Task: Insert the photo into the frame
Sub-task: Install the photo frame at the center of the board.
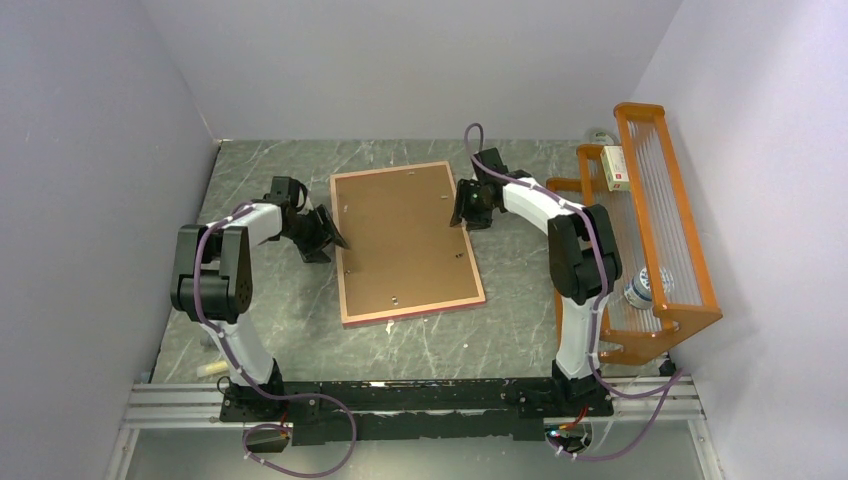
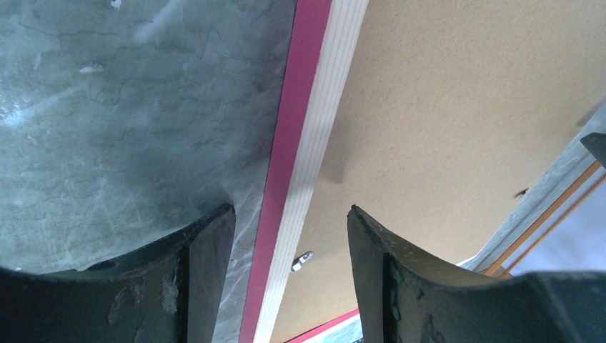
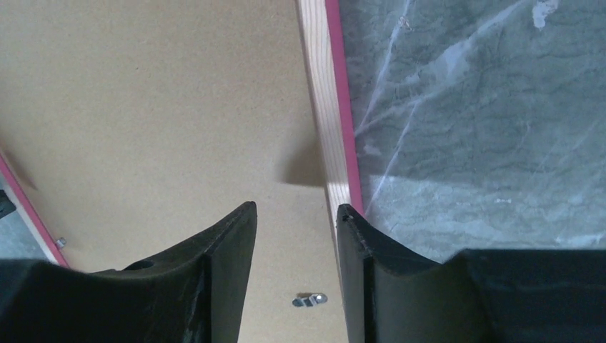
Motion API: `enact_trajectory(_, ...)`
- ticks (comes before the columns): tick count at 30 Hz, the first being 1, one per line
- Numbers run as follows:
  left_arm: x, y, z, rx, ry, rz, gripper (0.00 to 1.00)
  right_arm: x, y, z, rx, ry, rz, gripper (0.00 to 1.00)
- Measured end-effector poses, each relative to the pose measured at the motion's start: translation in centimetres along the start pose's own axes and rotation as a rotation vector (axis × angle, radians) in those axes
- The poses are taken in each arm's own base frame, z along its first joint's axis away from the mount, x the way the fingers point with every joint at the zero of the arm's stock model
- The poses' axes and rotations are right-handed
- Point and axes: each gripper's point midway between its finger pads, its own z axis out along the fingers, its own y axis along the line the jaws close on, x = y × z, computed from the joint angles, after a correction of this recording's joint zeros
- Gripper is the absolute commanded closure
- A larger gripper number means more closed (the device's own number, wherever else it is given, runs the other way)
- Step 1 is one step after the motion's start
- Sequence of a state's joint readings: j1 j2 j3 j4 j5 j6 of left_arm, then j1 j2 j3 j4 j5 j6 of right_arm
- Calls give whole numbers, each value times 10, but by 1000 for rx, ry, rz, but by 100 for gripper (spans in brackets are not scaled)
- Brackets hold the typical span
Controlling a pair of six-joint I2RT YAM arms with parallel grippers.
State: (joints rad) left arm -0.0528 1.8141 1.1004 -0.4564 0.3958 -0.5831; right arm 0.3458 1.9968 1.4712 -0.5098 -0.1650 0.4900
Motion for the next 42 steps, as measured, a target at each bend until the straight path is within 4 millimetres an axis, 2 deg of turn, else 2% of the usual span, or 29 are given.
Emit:
enact_trajectory(3, -1, -1, 1, 5, 5, -1, 35, 2, -2, 10, 2, 10, 0, 49)
enact_trajectory(12, -5, -11, 8, 64, 44, -6, 35, 1, 11, 14, -87, 18, -17, 56)
enact_trajectory(19, -7, -17, 11, 102, 79, -5, 35, 14, 24, 19, -199, 60, -16, 55)
enact_trajectory(24, -8, -16, 11, 97, 80, -3, 35, 16, 26, 19, -210, 60, -15, 51)
enact_trajectory(28, -9, -15, 11, 89, 77, -3, 35, 6, 27, 7, -194, 19, -24, 43)
enact_trajectory(33, -9, -12, 9, 66, 71, -1, 39, -19, 28, -31, -140, -106, -42, 32)
enact_trajectory(36, -9, -8, 9, 42, 65, 0, 44, -26, 22, -46, -94, -155, -43, 28)
enact_trajectory(39, -8, -4, 8, 24, 62, -4, 48, -21, 10, -45, -38, -151, -36, 27)
enact_trajectory(42, -4, 1, 7, 10, 61, -9, 51, -1, -7, -37, 25, -93, -28, 25)
